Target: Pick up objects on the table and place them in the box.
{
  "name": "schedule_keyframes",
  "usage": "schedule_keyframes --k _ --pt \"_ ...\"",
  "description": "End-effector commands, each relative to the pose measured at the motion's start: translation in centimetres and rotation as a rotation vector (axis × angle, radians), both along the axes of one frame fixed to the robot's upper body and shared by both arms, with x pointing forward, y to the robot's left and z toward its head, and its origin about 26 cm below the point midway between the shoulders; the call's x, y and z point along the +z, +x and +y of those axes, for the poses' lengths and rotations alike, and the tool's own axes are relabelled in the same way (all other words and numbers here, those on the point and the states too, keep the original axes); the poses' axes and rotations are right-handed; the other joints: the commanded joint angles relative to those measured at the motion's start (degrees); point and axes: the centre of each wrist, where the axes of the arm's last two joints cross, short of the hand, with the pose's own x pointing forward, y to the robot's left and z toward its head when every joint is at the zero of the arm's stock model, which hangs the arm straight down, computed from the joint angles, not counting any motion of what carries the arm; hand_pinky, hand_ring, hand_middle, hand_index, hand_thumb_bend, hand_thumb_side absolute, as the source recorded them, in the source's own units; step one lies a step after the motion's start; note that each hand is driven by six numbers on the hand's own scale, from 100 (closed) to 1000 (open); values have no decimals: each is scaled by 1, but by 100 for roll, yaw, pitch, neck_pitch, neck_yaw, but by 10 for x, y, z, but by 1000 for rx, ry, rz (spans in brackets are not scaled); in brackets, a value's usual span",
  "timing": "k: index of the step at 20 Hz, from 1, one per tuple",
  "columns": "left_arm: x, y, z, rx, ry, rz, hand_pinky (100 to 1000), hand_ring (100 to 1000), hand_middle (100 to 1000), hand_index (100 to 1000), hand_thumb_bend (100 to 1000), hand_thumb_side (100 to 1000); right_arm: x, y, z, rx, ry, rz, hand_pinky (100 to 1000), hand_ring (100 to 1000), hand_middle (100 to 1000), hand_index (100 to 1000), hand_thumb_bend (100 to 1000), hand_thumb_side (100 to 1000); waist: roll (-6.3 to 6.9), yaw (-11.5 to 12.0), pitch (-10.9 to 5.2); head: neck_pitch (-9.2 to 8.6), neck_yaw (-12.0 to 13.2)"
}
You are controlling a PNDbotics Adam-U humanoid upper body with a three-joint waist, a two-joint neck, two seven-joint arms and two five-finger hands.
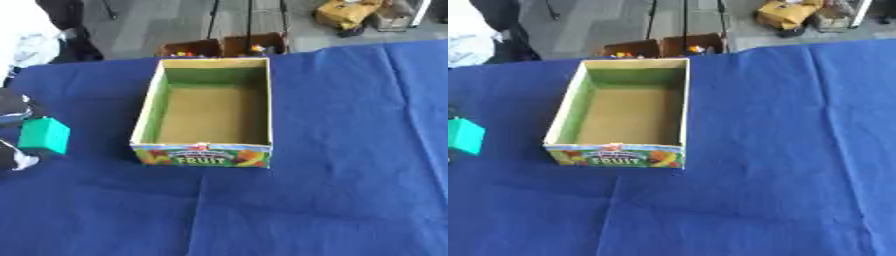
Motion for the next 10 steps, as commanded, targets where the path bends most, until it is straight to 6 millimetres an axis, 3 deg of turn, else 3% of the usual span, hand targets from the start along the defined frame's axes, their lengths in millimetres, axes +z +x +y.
schedule_keyframes --k 1,6,10 --pt "27 -4 -9 -61 -5 -73 450 621 671 728 100 401 9 -5 -2 1 -18 -30 664 671 495 686 100 792 10 7 -178 -40 -116" --pt "69 1 -51 -247 -47 -176 438 615 663 725 100 381 7 -5 -1 9 -26 -19 664 671 496 686 100 787 57 15 -286 69 -157" --pt "89 9 -73 -331 -73 -214 430 610 656 720 100 368 5 -5 0 16 -33 -11 665 671 496 686 100 784 102 -17 -339 94 -165"
